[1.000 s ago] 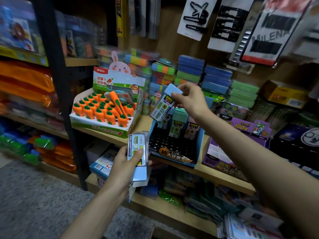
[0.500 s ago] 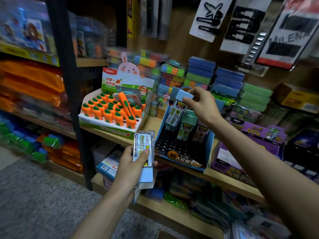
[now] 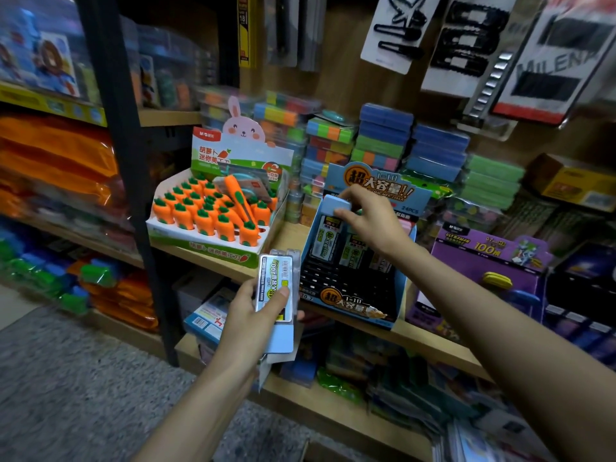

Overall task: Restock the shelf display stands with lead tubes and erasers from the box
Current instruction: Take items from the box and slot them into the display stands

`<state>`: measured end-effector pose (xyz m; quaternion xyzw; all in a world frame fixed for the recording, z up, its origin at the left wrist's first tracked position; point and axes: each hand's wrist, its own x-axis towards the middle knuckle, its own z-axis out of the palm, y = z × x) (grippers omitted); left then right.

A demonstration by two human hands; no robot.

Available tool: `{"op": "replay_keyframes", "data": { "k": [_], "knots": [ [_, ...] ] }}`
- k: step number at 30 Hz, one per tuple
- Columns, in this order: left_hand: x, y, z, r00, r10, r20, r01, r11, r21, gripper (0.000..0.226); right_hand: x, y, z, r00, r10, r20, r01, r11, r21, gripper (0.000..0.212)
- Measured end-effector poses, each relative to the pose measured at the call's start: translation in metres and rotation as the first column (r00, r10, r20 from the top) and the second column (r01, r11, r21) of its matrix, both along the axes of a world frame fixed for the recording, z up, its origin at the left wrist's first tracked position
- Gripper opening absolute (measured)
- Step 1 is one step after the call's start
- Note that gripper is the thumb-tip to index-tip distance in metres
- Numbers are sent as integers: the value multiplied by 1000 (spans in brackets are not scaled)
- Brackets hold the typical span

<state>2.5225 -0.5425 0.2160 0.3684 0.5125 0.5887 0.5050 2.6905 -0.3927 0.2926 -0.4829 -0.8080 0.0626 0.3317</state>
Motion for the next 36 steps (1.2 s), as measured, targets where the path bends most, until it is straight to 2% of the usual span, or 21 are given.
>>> {"op": "replay_keyframes", "data": {
  "k": [4,14,17,24,26,32,36],
  "knots": [
    [2,-1,3,999,-16,49,16,1000,-3,23,1,1,-1,1000,-3,-6,3,1000,31,24],
    [1,0,2,998,-21,58,21,1000,-1,27,-1,2,-2,999,19,33,-20,999,40,21],
    [2,-1,3,998,-33,53,33,999,4,30,-2,3,-2,1000,-28,9,27,999,33,25],
    [3,-2,3,998,-43,53,42,999,30,34,-8,5,-7,995,-70,-69,69,997,-16,19],
    [3,-2,4,998,-38,57,36,999,40,33,-8,6,-13,996,-89,-12,89,996,1,20],
    [4,0,4,994,-34,105,30,999,34,34,-2,13,-11,934,-171,313,100,968,230,21],
    [8,1,2,987,-24,156,20,999,27,33,3,-7,-2,908,-151,391,42,961,273,30]
  ]
}}
